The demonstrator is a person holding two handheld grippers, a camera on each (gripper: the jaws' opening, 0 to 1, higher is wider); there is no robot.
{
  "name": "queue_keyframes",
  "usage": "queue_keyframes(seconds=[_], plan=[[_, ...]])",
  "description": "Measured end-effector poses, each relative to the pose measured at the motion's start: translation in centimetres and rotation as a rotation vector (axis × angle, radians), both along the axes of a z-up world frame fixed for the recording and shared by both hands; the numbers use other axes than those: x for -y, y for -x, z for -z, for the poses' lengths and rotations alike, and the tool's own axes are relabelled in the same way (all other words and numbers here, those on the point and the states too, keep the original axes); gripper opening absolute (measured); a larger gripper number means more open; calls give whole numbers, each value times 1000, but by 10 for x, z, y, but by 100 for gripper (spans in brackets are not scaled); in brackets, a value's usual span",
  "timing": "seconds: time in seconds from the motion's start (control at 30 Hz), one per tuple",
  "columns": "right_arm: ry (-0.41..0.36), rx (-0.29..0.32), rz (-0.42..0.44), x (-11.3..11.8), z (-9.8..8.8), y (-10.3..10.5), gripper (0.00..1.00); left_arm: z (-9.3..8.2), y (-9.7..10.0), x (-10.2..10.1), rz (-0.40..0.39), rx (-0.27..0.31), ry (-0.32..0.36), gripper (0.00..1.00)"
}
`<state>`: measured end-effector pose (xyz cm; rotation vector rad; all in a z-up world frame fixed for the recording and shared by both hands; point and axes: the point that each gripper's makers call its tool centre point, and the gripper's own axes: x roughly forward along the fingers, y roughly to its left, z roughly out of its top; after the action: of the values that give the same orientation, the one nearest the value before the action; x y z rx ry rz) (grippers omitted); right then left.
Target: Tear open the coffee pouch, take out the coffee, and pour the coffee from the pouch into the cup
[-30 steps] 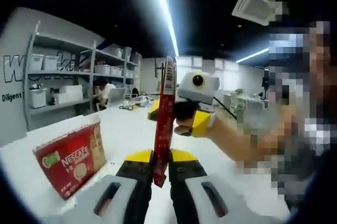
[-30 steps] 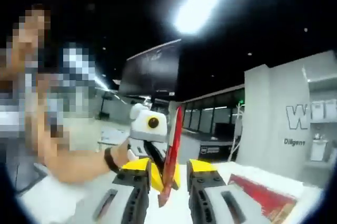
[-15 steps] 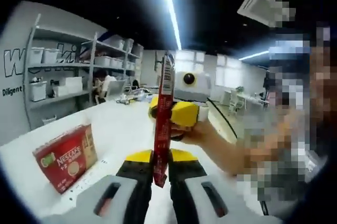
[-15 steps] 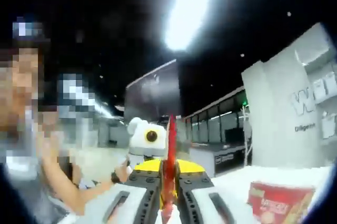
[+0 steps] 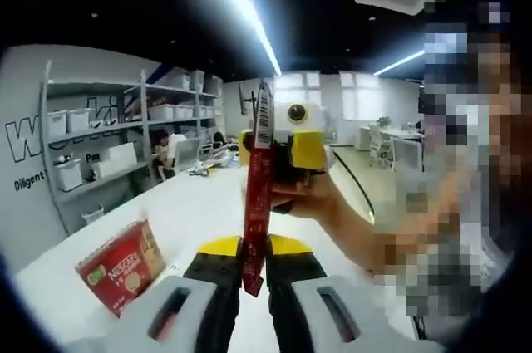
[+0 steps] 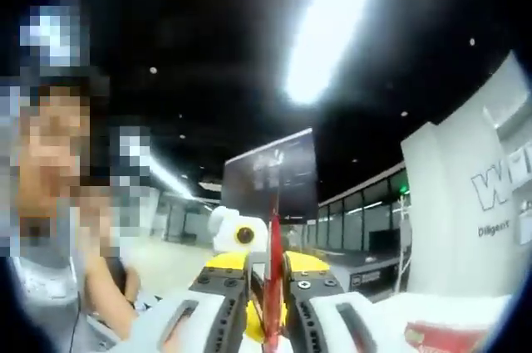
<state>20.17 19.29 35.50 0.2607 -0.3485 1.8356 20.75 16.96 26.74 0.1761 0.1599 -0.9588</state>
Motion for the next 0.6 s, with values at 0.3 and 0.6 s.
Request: queue_keyframes(seconds=[0.3, 0.6], plan=[[14, -262, -154, 6, -5, 1, 6, -11, 3, -9, 90, 53, 7, 12], [17, -431, -249, 0, -2, -16, 4, -13, -2, -15, 86, 49, 2, 13]])
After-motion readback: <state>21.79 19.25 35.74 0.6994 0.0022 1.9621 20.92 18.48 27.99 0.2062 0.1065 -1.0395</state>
